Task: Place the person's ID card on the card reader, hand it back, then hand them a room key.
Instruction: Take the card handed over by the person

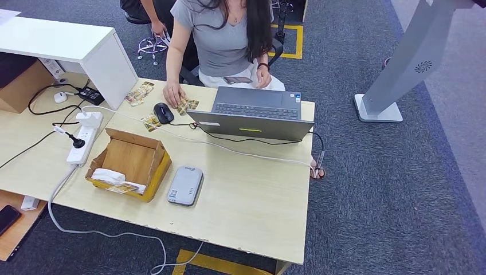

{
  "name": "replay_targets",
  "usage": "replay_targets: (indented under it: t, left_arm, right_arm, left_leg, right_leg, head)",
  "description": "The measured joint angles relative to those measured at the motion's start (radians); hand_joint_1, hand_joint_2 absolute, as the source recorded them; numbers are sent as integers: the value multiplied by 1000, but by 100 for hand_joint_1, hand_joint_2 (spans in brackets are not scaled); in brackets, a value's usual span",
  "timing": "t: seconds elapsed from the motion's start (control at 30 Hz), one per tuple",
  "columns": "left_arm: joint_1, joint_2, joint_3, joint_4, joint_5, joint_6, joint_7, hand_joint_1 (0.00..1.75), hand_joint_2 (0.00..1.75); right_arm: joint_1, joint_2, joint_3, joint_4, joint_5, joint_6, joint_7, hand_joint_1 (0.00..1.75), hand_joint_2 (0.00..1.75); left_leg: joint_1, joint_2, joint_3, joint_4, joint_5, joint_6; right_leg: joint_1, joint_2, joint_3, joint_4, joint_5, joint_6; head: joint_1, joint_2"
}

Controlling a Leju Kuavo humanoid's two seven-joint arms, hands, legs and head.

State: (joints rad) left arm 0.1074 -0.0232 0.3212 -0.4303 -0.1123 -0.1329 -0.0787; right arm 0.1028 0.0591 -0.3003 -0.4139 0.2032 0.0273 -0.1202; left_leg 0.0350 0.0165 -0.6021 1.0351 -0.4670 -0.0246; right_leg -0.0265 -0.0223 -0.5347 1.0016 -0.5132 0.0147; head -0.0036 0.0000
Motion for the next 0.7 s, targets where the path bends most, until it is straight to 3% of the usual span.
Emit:
replay_targets:
  t: [0.43, 0.7]
  left_arm:
    - [-44, -29, 297, -3, -111, -115, -108, 0, 175]
    - [-53, -77, 374, -143, -119, -198, -180, 0, 175]
  right_arm:
    - [-36, 74, -280, -25, 192, -8, -106, 0, 0]
    - [-41, 117, -413, -59, 310, -21, -63, 0, 0]
  left_leg:
    - [0, 0, 0, 0, 0, 0]
    - [0, 0, 0, 0, 0, 0]
  right_leg:
    - [0, 0, 0, 0, 0, 0]
    - [0, 0, 0, 0, 0, 0]
  head:
    - [0, 0]
    - [0, 0]
